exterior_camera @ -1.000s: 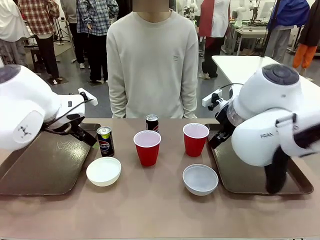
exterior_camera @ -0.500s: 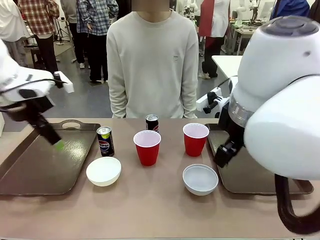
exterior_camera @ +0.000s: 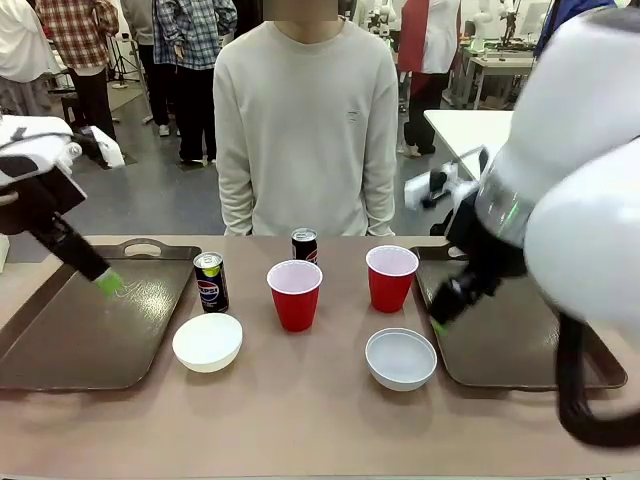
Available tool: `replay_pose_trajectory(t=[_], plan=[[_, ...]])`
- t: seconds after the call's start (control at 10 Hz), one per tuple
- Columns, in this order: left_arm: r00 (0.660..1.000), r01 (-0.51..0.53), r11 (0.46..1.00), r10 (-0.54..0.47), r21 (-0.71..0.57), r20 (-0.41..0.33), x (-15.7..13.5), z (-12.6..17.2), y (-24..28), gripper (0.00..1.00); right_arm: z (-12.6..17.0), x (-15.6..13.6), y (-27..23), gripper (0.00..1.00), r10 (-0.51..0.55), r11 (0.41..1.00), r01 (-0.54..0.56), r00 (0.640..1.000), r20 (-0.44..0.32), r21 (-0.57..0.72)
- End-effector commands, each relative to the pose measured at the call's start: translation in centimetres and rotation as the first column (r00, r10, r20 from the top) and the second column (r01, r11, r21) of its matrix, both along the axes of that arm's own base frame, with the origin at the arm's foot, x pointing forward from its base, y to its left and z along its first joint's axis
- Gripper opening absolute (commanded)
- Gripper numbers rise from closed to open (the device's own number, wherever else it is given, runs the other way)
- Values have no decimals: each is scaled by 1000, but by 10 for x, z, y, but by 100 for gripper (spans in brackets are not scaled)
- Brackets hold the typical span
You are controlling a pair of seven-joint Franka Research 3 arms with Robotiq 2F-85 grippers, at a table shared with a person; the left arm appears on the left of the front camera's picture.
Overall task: Prepare tableware on both trays.
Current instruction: Pick up a Picnic Bowl from the table and place it on a Handle tray.
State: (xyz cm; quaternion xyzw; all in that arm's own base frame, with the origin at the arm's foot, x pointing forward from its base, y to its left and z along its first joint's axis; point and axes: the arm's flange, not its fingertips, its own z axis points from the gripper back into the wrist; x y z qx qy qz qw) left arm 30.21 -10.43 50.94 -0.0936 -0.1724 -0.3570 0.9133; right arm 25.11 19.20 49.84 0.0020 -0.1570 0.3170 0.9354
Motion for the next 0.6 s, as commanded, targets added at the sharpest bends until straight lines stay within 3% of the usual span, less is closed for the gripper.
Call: replay_pose_trajectory(t=[0.0,0.1,0.2,0.3,0.5], plan=[[993,-24,874,-33,-486,-110,31,-17,29,100,-14,30,-40,100,54,813,-40,999,-6,580],[983,-95,775,-27,-624,-183,50,-29,51,100,-16,36,-66,100,12,729,-1,1000,-11,685],[963,-167,717,-30,-676,-269,49,-30,67,100,-18,30,-84,100,-36,679,52,999,-38,732],[941,-197,682,-68,-704,-330,53,-36,79,100,-20,21,-101,100,-50,647,74,997,-55,759],[893,-184,679,-187,-711,-410,60,-33,105,100,-43,18,-123,100,-51,649,182,979,-197,738]])
